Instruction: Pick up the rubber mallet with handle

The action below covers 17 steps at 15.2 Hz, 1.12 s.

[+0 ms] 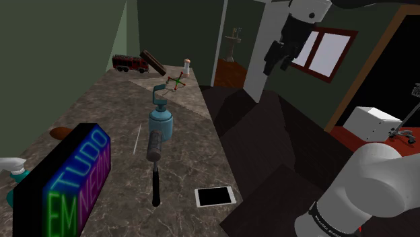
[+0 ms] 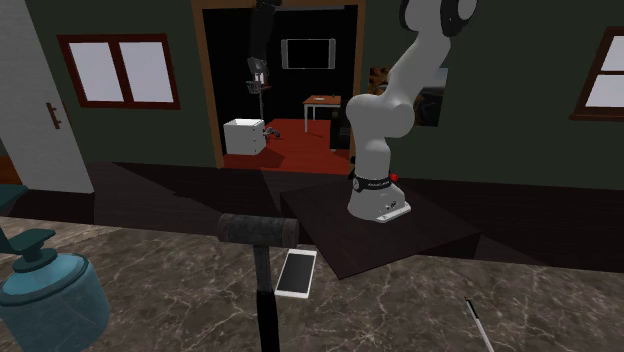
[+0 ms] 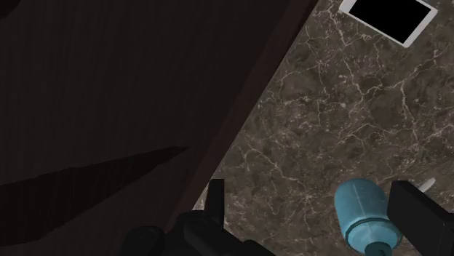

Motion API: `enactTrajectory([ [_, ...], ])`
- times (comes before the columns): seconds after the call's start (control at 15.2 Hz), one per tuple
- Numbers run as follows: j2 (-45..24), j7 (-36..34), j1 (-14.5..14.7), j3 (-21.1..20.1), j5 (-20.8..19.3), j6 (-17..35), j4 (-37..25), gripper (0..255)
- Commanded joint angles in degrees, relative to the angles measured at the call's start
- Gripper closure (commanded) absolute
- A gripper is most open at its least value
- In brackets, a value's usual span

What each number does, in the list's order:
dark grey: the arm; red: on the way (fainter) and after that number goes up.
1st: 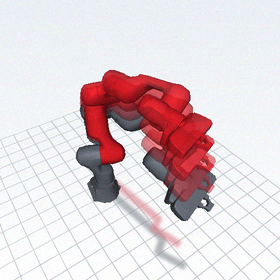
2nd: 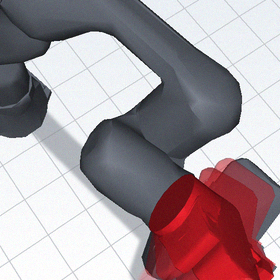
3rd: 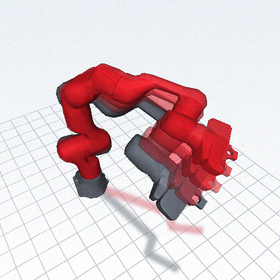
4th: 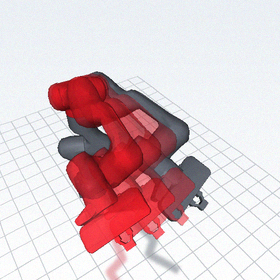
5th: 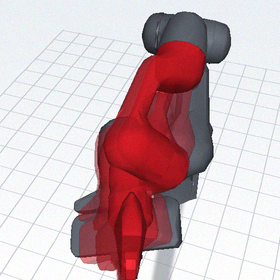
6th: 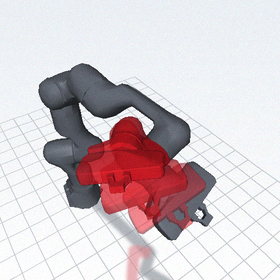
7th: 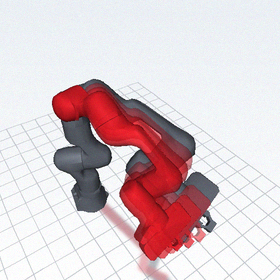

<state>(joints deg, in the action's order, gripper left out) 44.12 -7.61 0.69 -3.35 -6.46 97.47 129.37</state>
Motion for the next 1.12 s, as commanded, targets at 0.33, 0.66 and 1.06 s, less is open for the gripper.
enactTrajectory([
  [0.33, -1.7, -8.4, 1.1, -6.1, 3.5, 1.8, 1.9, 0],
  [0.66, -5.4, -16.8, 2.0, -12.3, 6.6, 4.1, 2.0, 0],
  [1.06, -12.3, -27.0, 2.4, -19.8, 9.3, 7.2, -0.3, 0],
])
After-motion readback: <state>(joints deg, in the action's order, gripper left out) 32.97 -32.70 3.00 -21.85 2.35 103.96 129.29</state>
